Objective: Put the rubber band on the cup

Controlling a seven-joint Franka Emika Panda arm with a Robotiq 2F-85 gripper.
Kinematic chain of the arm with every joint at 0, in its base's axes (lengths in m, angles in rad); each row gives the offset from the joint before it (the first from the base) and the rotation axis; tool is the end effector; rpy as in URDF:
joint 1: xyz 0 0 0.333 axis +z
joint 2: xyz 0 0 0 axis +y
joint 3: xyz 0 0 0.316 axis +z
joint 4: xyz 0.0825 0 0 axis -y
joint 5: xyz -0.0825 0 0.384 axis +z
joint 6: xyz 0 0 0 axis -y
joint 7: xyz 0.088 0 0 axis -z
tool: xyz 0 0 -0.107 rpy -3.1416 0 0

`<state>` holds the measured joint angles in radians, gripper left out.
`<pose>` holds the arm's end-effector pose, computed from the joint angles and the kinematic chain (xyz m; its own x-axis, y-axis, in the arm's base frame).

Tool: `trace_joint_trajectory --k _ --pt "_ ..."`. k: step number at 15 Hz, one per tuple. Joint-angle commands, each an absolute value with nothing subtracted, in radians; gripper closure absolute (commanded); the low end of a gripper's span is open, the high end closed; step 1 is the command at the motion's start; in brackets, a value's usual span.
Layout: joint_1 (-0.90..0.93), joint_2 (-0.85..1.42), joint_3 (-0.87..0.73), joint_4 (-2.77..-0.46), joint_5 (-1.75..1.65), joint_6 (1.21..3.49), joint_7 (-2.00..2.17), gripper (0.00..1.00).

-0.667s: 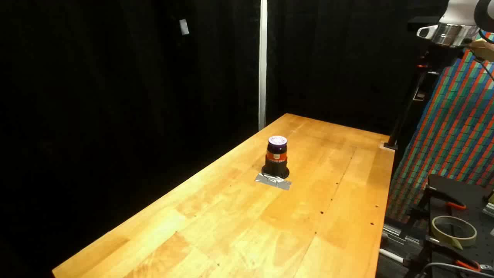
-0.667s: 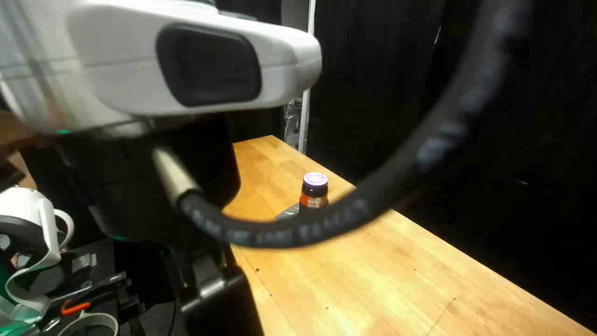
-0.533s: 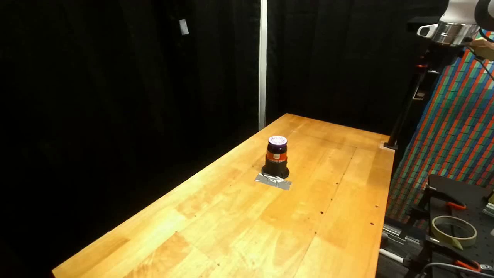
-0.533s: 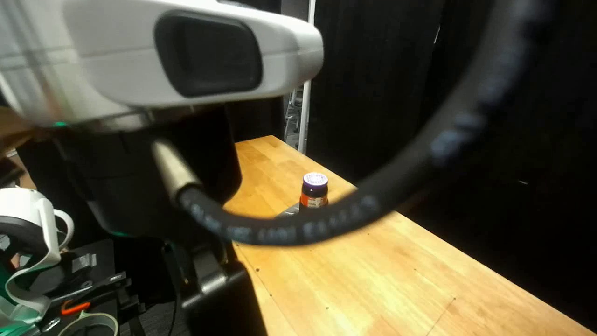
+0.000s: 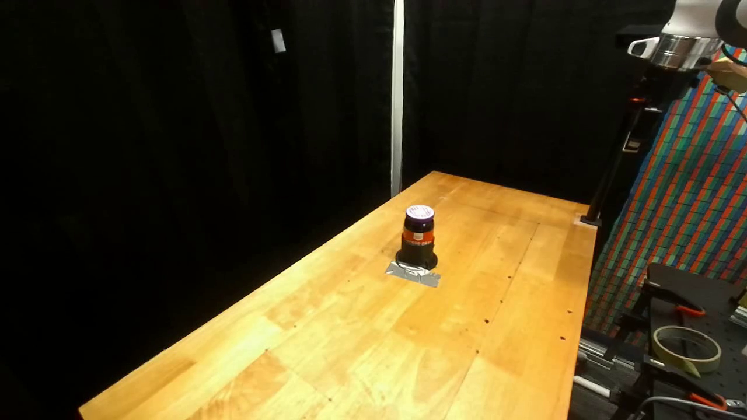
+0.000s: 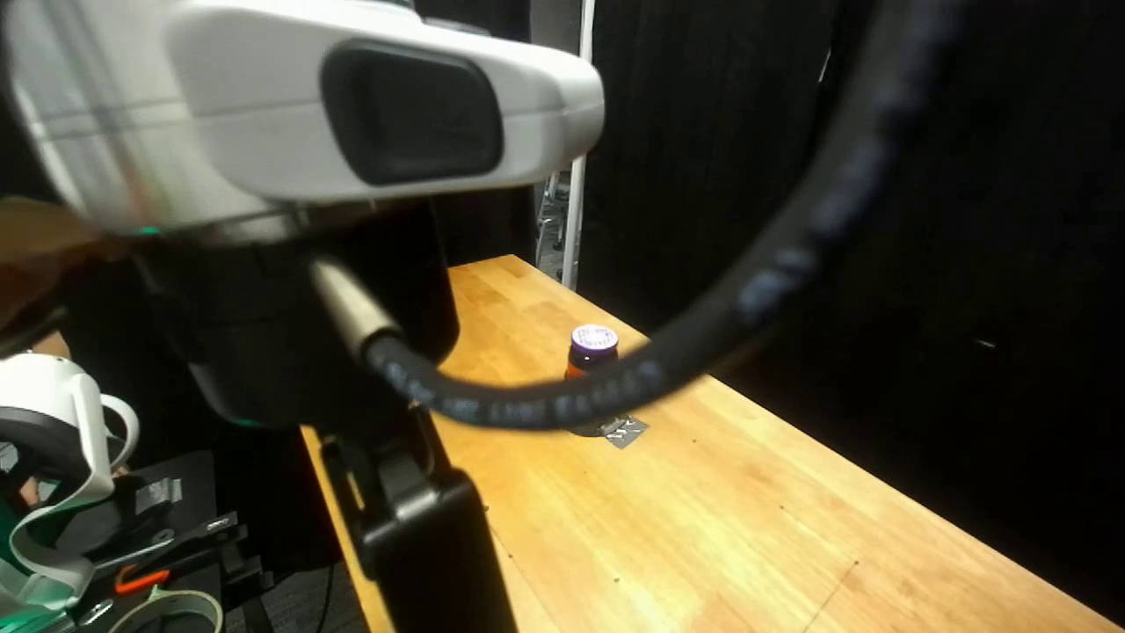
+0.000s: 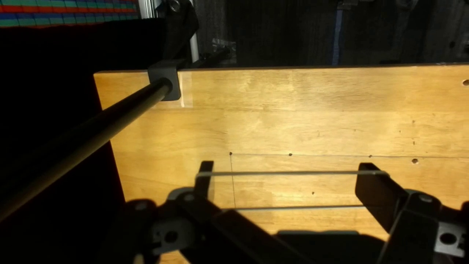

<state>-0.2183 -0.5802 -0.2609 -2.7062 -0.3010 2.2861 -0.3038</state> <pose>0.3286 -0.1740 0.4119 0.9935 0.0438 0.1053 0.0276 -0.9883 0.1503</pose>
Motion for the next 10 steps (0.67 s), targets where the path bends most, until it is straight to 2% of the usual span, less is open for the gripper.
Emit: trace_joint_trajectory --k 1,6,10 --pt "-0.148 -0.474 -0.173 -2.624 -0.218 2.265 -0.200 0.00" --pt "-0.041 -0.276 -0.015 -2.442 -0.136 2.217 -0.014 0.00" --pt "0.020 -0.112 0.043 -2.286 -0.102 2.233 0.021 0.00"
